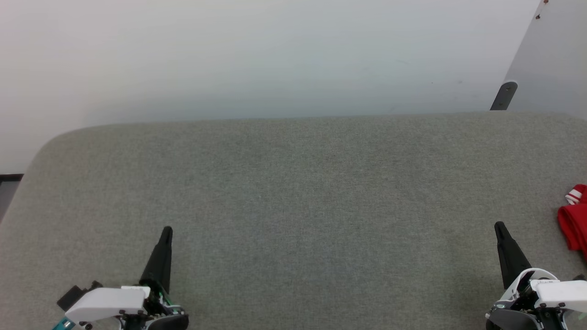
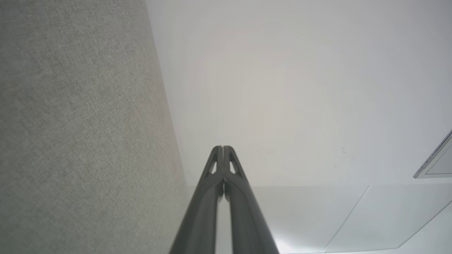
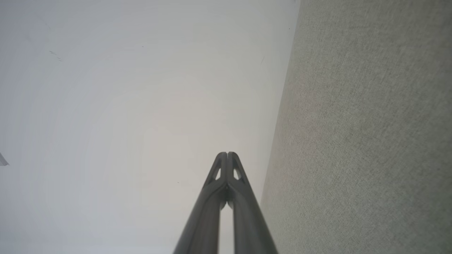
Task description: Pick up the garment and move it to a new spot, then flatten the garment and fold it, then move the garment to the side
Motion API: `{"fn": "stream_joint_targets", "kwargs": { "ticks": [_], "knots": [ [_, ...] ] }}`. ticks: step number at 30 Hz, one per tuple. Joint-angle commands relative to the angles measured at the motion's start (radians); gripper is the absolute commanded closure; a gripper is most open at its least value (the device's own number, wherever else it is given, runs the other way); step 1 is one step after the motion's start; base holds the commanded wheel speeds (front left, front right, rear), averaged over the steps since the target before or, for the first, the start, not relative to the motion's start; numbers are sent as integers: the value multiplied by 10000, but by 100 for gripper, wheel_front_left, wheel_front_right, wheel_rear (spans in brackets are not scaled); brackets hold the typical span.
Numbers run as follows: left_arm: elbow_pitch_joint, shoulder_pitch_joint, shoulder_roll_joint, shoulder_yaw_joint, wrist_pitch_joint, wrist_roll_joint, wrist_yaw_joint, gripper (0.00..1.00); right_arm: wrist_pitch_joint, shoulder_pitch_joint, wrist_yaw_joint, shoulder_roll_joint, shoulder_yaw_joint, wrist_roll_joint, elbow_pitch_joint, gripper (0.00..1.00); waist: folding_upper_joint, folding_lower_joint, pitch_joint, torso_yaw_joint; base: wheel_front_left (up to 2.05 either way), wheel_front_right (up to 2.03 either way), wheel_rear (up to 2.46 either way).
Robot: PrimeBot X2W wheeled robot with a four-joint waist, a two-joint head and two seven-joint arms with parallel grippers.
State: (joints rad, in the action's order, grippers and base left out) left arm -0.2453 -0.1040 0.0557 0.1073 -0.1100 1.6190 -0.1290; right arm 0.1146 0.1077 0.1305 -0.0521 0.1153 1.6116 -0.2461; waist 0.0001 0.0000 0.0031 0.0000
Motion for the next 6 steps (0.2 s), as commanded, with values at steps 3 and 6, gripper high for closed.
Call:
{"fn": "stream_joint_targets", "kwargs": {
  "ticks": [3,6],
  "knots": [
    [-12,-107,-24,34,-28,-37,-32,100,17,39,4,44,0,13,-2,100,-1,0,0,0,0,0,0],
    [-12,-107,-25,37,-29,-37,-32,100,18,39,4,44,0,12,-2,100,-1,0,0,0,0,0,0]
  ]
}}
